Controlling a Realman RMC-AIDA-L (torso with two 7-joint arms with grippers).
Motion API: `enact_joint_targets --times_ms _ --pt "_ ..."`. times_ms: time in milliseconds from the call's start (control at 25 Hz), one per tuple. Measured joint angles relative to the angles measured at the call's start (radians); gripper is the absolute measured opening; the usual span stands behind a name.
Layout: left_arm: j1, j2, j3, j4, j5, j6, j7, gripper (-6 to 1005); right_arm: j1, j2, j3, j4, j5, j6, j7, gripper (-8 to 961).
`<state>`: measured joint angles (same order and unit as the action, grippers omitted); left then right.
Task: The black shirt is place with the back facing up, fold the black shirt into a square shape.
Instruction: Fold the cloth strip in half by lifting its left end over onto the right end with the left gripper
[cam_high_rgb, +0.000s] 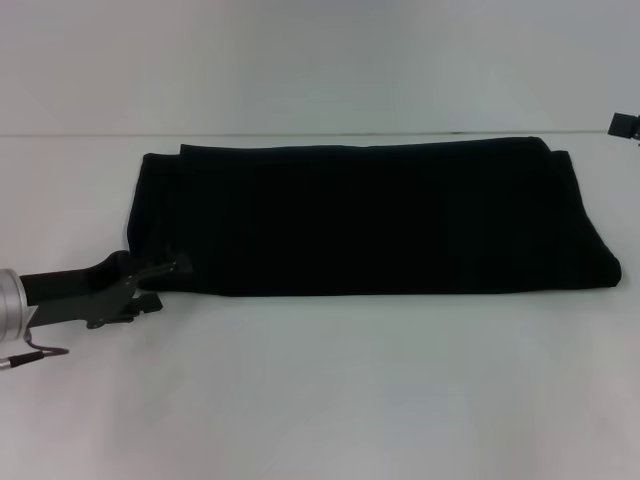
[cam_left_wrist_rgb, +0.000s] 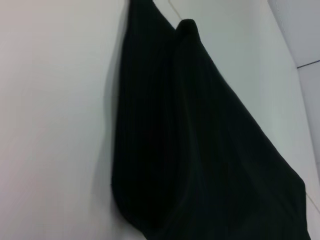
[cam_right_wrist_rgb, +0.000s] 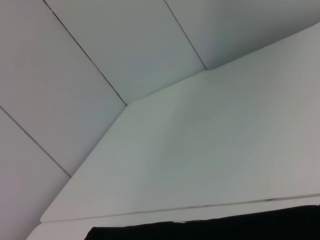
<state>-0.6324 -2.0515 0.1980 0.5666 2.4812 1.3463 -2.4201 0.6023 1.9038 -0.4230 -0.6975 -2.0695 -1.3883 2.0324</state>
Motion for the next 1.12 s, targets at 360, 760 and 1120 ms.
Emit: enact_joint_targets --times_ms 360,760,1120 --pt "-0.013 0.005 0.019 -0.026 0.008 -0.063 -0.009 886 0.005 0.006 -0.003 0.000 0.000 0.000 0.000 904" --pt "-0.023 0.007 0.038 -0.028 0.029 -0.104 -0.025 885 0.005 0.006 0.007 0.000 0.002 0.005 0.000 905" --pt "-0.038 0.013 0.038 -0.032 0.032 -0.123 -0.025 885 0.012 0.006 0.007 0.000 0.003 0.009 0.000 905"
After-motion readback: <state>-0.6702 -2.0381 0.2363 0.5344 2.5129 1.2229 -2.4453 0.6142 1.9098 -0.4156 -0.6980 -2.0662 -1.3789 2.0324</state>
